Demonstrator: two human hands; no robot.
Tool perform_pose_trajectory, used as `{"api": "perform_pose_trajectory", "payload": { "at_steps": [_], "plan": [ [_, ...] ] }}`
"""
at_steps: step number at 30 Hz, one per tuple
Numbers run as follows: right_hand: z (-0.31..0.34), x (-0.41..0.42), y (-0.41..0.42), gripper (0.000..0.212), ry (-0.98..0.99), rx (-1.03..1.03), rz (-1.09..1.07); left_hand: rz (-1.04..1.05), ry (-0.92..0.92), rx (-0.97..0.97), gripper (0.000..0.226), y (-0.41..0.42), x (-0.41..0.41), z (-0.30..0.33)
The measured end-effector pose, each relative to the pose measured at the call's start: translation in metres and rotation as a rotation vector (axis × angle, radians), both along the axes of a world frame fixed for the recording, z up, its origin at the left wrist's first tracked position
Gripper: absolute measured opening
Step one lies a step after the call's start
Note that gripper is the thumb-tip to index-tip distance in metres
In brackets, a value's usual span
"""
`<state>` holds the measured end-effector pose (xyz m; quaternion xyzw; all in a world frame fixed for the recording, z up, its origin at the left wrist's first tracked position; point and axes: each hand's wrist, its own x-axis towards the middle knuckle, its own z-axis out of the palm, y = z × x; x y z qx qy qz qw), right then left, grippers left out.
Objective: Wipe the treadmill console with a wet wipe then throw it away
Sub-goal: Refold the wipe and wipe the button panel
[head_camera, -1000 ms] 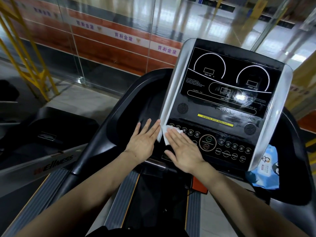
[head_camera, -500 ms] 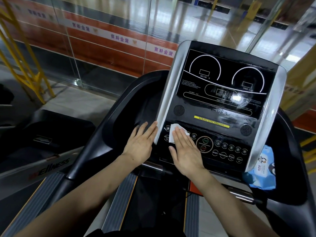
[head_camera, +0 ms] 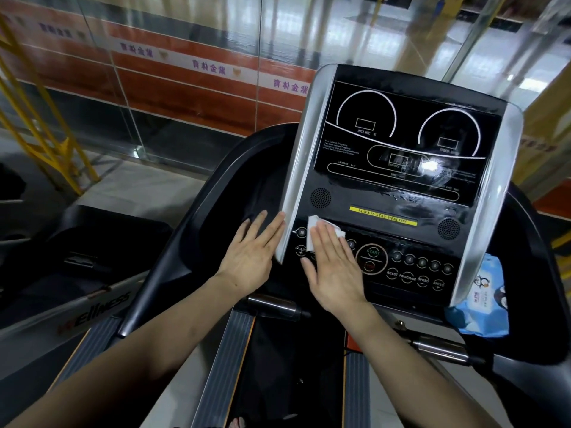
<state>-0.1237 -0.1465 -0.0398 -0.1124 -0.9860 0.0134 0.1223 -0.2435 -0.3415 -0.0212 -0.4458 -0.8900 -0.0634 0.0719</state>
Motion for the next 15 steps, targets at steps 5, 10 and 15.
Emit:
{"api": "perform_pose_trajectory", "payload": {
  "at_steps": [5, 10, 15],
  "plan": [
    [-0.006, 0.023, 0.014, 0.071, 0.035, -0.053, -0.113, 0.003, -0.001, -0.007, 0.086, -0.002, -0.002, -0.004],
    [-0.008, -0.002, -0.008, 0.069, 0.031, -0.058, -0.046, -0.003, -0.010, 0.025, 0.089, -0.003, -0.005, -0.011],
    [-0.003, -0.025, -0.023, 0.067, 0.022, -0.052, 0.034, -0.009, -0.012, 0.042, 0.087, -0.003, -0.006, -0.012]
  ]
}}
